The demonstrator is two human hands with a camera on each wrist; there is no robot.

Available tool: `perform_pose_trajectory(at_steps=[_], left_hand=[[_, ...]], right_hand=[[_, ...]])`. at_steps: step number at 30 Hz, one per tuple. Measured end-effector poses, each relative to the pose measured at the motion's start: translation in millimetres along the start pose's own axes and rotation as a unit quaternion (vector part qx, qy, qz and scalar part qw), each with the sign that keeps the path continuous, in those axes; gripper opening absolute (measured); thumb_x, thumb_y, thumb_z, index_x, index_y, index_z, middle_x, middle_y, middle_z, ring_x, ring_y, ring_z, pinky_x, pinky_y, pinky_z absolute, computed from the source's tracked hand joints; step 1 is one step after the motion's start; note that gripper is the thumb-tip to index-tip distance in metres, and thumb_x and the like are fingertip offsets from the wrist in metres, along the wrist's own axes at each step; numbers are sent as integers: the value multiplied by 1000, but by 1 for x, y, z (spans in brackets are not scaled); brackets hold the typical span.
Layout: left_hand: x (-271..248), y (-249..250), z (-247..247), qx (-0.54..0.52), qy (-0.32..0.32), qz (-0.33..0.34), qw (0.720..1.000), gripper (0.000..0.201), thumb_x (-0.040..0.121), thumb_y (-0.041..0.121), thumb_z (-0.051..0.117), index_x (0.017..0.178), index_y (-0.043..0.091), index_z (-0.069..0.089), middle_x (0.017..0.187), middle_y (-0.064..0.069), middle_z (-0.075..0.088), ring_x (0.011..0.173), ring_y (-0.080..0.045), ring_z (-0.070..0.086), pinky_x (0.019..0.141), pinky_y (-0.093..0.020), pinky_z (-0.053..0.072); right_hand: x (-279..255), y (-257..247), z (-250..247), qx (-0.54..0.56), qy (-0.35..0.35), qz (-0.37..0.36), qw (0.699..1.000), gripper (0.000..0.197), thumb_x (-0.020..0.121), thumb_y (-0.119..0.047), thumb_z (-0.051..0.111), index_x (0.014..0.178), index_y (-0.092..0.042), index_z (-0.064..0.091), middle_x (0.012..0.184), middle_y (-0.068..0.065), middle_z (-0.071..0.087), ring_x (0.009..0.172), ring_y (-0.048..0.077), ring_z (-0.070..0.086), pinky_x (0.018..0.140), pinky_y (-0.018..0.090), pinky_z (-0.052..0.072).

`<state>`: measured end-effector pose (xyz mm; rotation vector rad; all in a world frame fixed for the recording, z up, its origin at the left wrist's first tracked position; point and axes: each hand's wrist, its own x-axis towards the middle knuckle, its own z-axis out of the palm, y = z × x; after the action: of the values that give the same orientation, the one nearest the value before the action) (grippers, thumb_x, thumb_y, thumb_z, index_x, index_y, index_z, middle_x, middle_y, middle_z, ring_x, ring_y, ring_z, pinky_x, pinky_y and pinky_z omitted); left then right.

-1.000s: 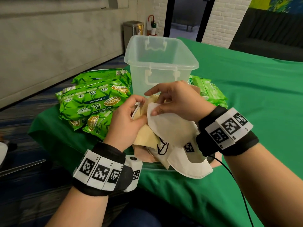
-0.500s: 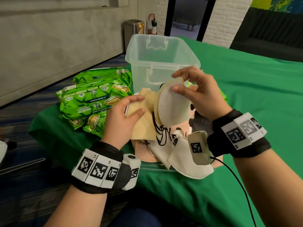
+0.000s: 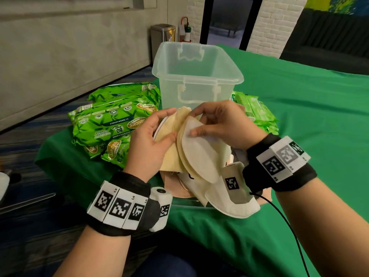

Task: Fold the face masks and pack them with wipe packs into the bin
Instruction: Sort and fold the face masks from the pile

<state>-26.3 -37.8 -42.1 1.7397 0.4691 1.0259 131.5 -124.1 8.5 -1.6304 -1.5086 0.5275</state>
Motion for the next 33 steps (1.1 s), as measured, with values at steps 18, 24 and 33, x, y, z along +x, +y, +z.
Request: perform_pose_trajectory(at_steps=[18, 24, 33], left_hand=[[1, -1, 0, -4, -24, -1, 1000, 46, 78, -2, 65, 104, 36, 61, 107, 10, 68, 100, -6, 64, 89, -23, 48], [-1, -3, 0, -24, -35, 3, 999, 45, 78, -4, 66, 103, 33, 62, 105, 12, 68, 98, -4, 63, 86, -18, 46], [-2, -4, 2, -39, -26, 0, 999, 37, 76, 11, 62, 103, 37, 61, 104, 13, 68, 99, -6, 63, 87, -21, 47]], right_hand=[[3, -5, 2, -10, 15, 21, 1000, 38, 68, -17, 81, 95, -26, 56, 50, -10, 56, 46, 1, 43, 51, 10, 33], [2, -3, 3, -11, 51, 28, 998, 30, 66, -18, 82, 75, -28, 55, 49, -13, 59, 50, 2, 46, 55, 6, 35], [2, 5, 5, 41, 135, 14, 990, 29, 62, -11, 84, 60, -20, 56, 63, 14, 63, 58, 19, 54, 57, 36, 45]])
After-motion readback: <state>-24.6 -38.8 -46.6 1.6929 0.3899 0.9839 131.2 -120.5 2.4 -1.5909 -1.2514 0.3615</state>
